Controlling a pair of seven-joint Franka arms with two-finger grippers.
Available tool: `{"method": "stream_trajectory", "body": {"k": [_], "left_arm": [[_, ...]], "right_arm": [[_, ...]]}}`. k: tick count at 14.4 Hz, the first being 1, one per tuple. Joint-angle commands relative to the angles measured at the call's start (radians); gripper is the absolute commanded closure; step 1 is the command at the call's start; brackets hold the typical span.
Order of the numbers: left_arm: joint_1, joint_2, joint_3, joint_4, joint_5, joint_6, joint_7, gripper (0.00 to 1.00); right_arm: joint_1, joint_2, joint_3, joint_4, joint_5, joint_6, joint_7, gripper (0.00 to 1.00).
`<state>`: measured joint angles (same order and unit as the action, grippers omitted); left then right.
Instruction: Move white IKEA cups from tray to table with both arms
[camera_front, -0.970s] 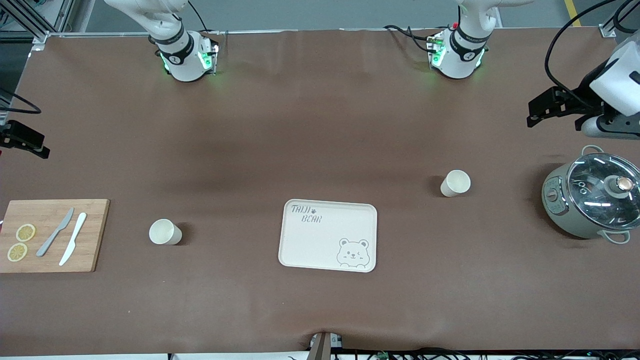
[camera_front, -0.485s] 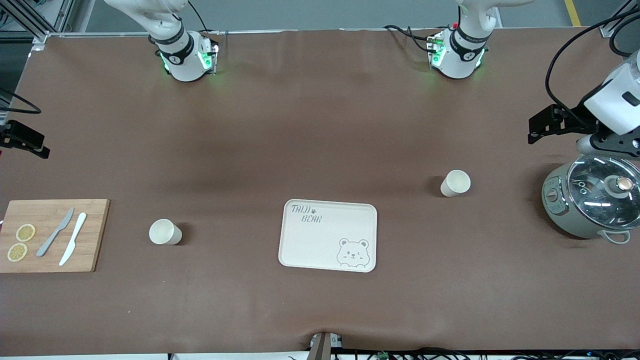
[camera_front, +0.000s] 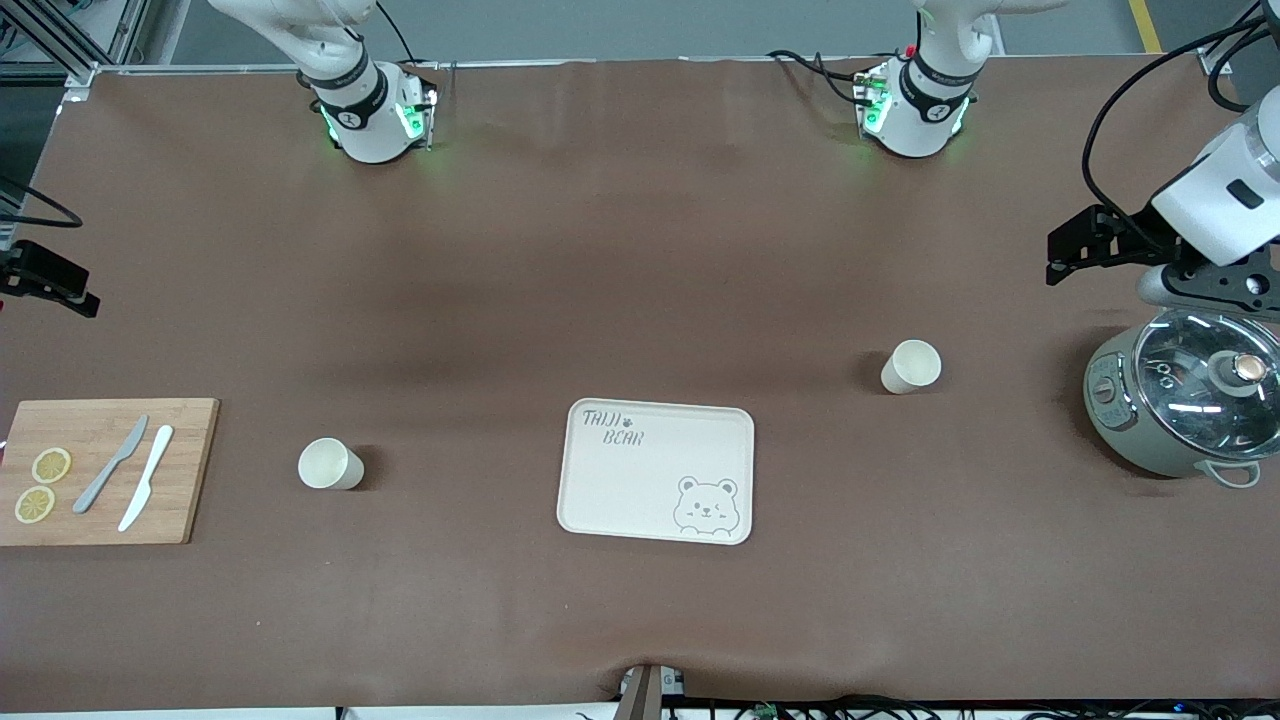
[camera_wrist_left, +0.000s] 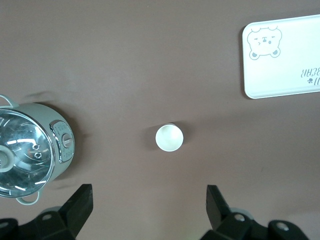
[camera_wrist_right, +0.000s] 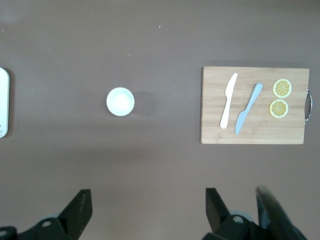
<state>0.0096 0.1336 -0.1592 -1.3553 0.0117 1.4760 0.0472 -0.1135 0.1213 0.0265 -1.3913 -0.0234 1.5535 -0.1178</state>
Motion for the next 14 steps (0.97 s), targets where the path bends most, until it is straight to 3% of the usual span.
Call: {"method": "stream_trajectory", "body": {"k": [1,14], "left_arm": [[-0.014,-0.022,0.012,-0.01,-0.006,0.009,0.005,0.0],[-0.004,-0.019,0.018,-0.018,0.004,0.0,0.042,0.0]], "right_arm": [[-0.015,0.006,0.013,0.017,-0.004,-0.007,0.015,0.0],[-0.012,0.006,0.013,0.015,0.0,-0.009,0.015,0.0]]}}
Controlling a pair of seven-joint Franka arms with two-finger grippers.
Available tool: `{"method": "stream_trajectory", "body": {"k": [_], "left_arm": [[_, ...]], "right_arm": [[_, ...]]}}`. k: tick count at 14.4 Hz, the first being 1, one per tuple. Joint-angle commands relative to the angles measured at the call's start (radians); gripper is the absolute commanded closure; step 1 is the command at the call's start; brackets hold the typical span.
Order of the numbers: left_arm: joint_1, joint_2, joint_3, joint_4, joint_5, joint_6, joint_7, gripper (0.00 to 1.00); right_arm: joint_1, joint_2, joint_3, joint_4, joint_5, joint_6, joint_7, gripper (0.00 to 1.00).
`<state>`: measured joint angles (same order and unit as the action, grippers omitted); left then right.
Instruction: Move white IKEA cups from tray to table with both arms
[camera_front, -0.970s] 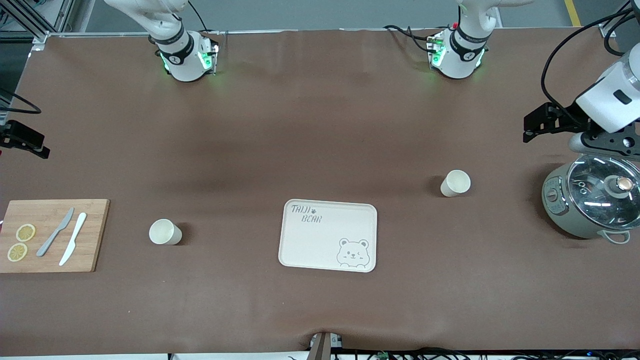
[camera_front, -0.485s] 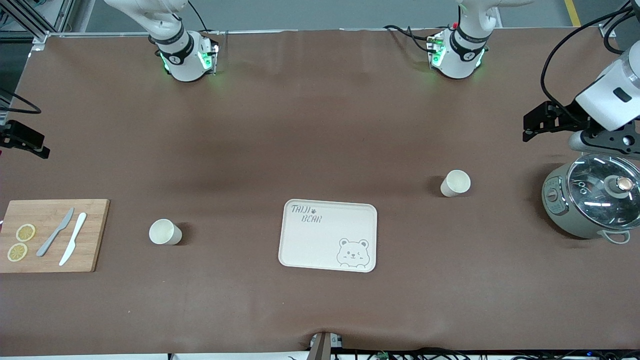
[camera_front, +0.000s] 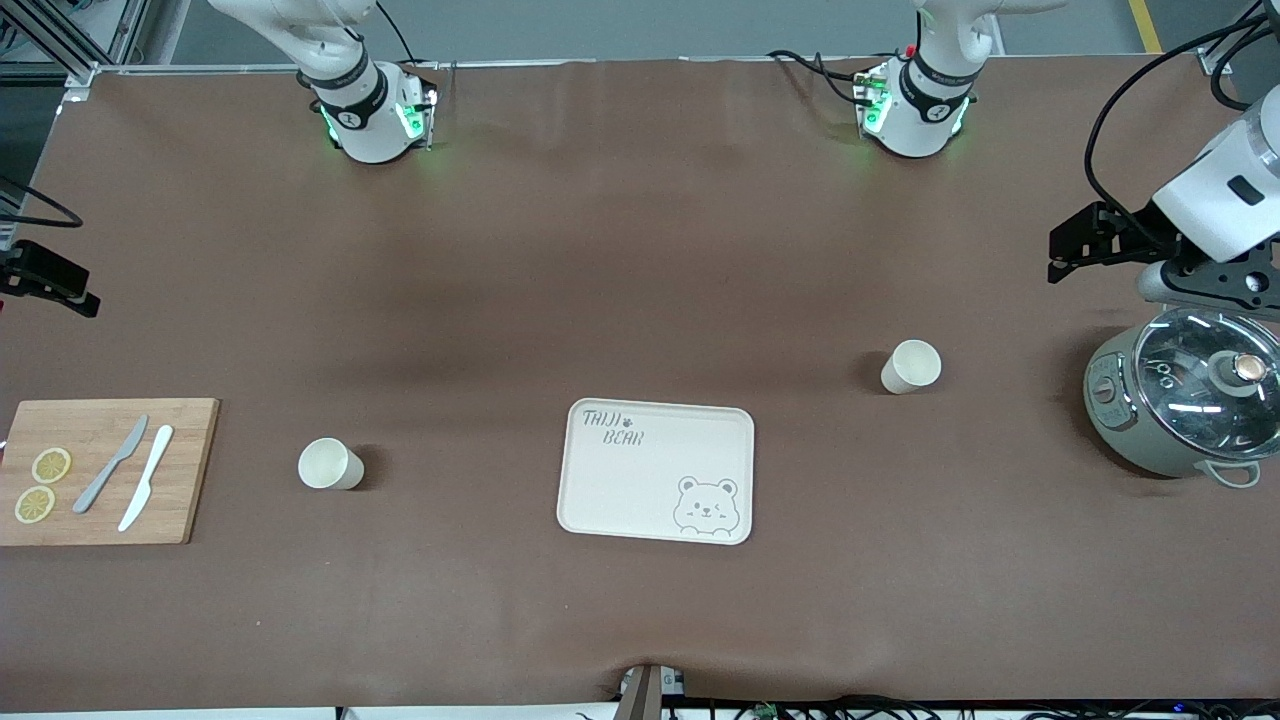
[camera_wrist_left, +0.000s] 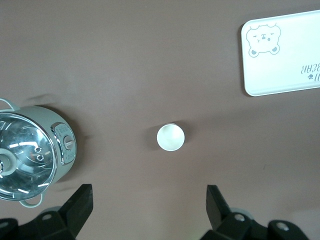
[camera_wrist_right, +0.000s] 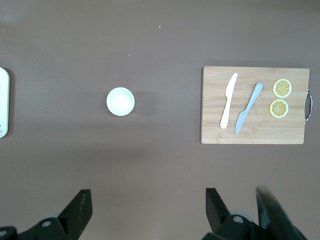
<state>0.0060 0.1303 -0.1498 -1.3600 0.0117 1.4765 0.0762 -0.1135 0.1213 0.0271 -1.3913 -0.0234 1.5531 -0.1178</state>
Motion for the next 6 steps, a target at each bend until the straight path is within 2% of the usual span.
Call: {"method": "stream_trajectory", "body": {"k": [1,6], "left_arm": [[0.0,-0.014,0.015,-0.013,0.004,-0.001,0.011,0.0],[0.002,-0.006,0.022,-0.013,0.004,0.004,0.011,0.0]], "right_arm": [[-0.012,0.006,0.013,0.015,0.0,-0.01,0.015,0.0],[-0.011,0.004,0.013,0.017,-0.004,-0.013,0.015,0.0]]}}
